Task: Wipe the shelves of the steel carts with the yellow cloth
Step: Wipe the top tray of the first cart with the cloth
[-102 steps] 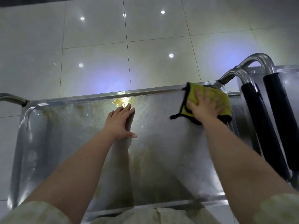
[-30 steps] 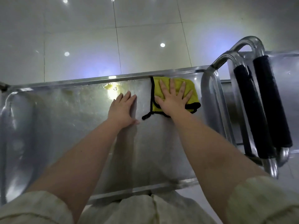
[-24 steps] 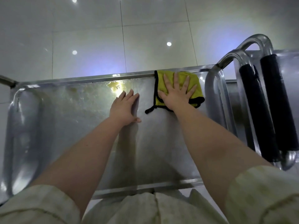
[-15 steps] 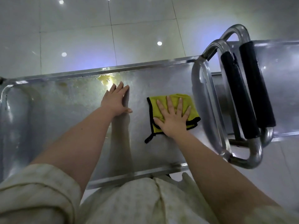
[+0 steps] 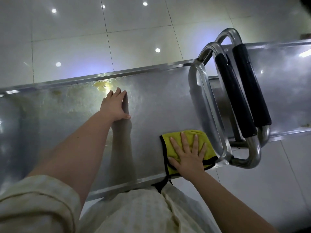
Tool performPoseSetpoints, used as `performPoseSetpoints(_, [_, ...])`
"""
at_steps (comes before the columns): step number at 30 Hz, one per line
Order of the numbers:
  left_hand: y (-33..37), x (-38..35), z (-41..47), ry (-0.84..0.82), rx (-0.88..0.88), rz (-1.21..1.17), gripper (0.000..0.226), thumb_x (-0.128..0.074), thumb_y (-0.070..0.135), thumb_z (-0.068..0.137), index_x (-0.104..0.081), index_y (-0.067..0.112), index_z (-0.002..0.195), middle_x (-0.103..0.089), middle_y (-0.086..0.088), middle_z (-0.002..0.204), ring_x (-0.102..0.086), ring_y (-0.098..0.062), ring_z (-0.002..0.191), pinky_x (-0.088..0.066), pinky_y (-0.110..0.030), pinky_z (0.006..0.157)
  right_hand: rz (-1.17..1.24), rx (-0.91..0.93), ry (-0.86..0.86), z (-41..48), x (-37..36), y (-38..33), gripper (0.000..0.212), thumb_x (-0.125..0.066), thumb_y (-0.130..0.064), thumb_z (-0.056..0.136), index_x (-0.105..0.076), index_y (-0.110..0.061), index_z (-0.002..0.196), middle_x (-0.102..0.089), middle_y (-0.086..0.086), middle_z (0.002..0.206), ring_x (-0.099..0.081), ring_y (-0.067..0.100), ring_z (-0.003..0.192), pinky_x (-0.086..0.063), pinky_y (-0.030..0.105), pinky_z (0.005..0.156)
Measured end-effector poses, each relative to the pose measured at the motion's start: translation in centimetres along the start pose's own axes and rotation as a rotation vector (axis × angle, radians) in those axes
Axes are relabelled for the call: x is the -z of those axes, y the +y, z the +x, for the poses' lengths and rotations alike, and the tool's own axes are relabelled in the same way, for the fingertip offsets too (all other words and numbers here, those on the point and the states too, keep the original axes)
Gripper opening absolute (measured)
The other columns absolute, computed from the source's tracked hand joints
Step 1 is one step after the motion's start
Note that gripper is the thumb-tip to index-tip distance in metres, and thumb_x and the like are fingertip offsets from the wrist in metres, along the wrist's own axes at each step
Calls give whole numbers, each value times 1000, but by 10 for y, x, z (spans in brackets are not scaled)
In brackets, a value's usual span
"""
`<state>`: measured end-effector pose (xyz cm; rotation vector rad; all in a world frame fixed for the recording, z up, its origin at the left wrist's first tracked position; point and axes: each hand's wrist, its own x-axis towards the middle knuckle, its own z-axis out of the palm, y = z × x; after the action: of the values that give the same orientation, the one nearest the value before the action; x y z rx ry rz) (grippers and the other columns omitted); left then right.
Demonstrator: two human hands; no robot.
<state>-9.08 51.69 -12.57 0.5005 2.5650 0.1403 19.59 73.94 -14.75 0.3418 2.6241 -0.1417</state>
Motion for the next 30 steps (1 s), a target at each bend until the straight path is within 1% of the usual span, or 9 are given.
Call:
performPoseSetpoints(3, [1,-3,1,-33,27,47,115,-81,52,67,-9,24,152,0,1,161,-3,-31,147,-20,-61,112,26,-20,29,45,18,-4,74,-5,-82,80,25,-54,142,32,-7,156,36,41,137,23,67,104])
performPoseSetpoints(6, [2,-2,3,-21,21,86,114,-81,52,67,-10,21,151,-3,-2,161,-6,-32,146,-27,-54,112,59,-19,52,104,47,-2,74,-12,-82,82,28,-57,138,28,-8,158,35,40,138,32,63,99])
performPoseSetpoints(8, [4,1,2,-28,31,91,113,-80,51,68,-11,20,151,-3,-3,161,-6,-32,146,-27,-52,113,62,-22,64,145,69,1,73,-11,-82,80,30,-58,136,26,-7,159,33,40,139,34,62,97])
performPoseSetpoints(10, [10,4,2,-52,66,94,112,-81,49,68,-12,20,151,-3,-4,161,-4,-32,146,-25,-52,113,63,-27,56,184,91,3,74,-8,-83,79,29,-57,137,26,-7,159,32,41,139,32,64,97])
performPoseSetpoints(13, [29,11,5,-76,103,96,107,-83,39,67,-16,18,148,-9,-6,158,-8,-32,146,-24,-54,113,78,-50,35,232,120,5,75,-13,-82,81,23,-55,141,26,-6,159,30,42,140,26,68,101])
performPoseSetpoints(16, [51,14,12,-51,4,21,99,-80,37,69,-20,24,147,-14,-4,155,-14,-33,143,-29,-54,111,107,-52,20,259,141,8,76,-20,-80,84,19,-54,144,26,-6,159,29,42,141,19,71,104])
performPoseSetpoints(19, [72,7,15,-48,-86,-1,103,-80,46,66,-20,30,148,-15,-2,154,-15,-33,143,-28,-55,111,108,-39,31,266,148,14,76,-23,-81,84,15,-55,145,22,-8,160,26,41,142,18,70,105])
performPoseSetpoints(23, [78,-5,16,-31,-64,47,107,-79,54,66,-15,37,149,-5,1,159,-7,-31,146,-19,-56,113,126,-67,77,256,142,21,78,-23,-83,82,9,-54,147,17,-10,162,25,37,144,18,68,107])
performPoseSetpoints(30, [75,-10,12,29,-83,108,107,-79,63,60,-18,41,145,-10,3,158,-13,-29,143,-27,-52,106,157,-119,87,174,94,43,77,-19,-84,80,13,-57,145,17,-14,161,28,33,143,24,64,105])
